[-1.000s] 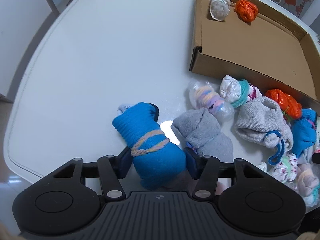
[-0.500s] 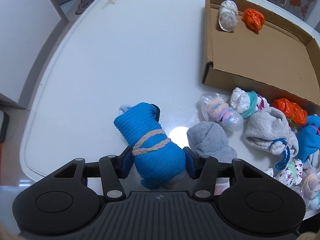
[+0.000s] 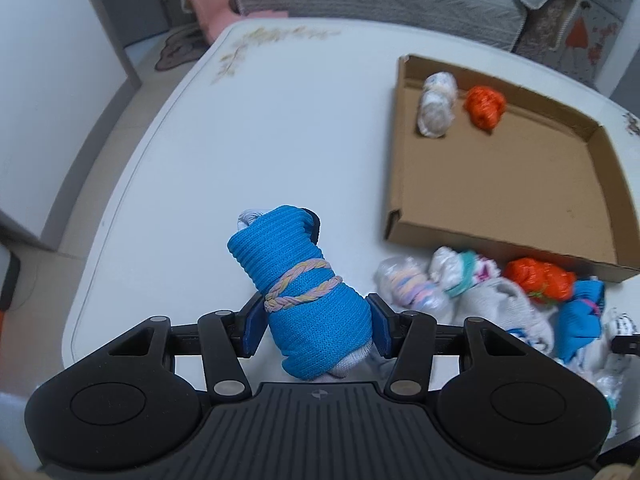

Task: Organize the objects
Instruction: 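Carry blue sock roll with left gripper into box while right gripper places tiger-print sock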

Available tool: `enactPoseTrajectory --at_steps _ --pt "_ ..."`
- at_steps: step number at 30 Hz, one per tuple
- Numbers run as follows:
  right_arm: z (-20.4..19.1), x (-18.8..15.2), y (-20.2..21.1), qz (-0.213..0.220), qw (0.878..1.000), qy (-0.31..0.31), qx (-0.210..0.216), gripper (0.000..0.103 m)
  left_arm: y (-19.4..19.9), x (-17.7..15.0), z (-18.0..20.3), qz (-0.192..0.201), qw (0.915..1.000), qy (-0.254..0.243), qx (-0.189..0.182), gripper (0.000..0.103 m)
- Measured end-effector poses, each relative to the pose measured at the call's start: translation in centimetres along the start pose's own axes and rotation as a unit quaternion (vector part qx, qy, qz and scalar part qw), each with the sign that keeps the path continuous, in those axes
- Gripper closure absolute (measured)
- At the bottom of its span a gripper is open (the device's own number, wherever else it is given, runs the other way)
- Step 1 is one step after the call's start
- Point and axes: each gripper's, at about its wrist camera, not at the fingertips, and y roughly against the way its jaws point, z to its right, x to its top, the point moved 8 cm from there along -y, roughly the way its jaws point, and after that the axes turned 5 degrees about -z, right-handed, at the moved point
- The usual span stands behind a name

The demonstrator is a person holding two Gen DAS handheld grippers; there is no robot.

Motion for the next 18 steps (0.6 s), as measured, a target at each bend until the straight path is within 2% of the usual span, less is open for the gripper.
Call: enactPoseTrajectory --at_steps 2,6,10,14,18 --pt "-0.2 -0.6 -0.4 -0.005 1.0 0.007 -0.009 0.073 0.3 0.7 0.9 0.008 0.9999 -0.012 -0.001 0.045" --pt "-0.6 -1.7 -0.2 0.001 0.999 0.029 -0.033 0.081 0.5 1.8 2.0 0.017 0.9993 -0.03 -0.011 0.045" --pt "-0.7 -3.0 0.9 0.015 0.998 0.049 -0.038 0.083 1.5 2.8 2.7 0.028 0.9984 -0.042 -0.025 0.046" --pt "0.3 -4.0 3.3 0.039 0.998 0.039 -0.022 0.083 2.3 3.4 3.9 0.032 0.9959 -0.067 -0.051 0.048" --pt "1.6 -4.6 7.5 0.089 0.996 0.024 0.017 0.083 3.9 4.7 4.3 0.064 0.9924 -0.089 -0.055 0.049"
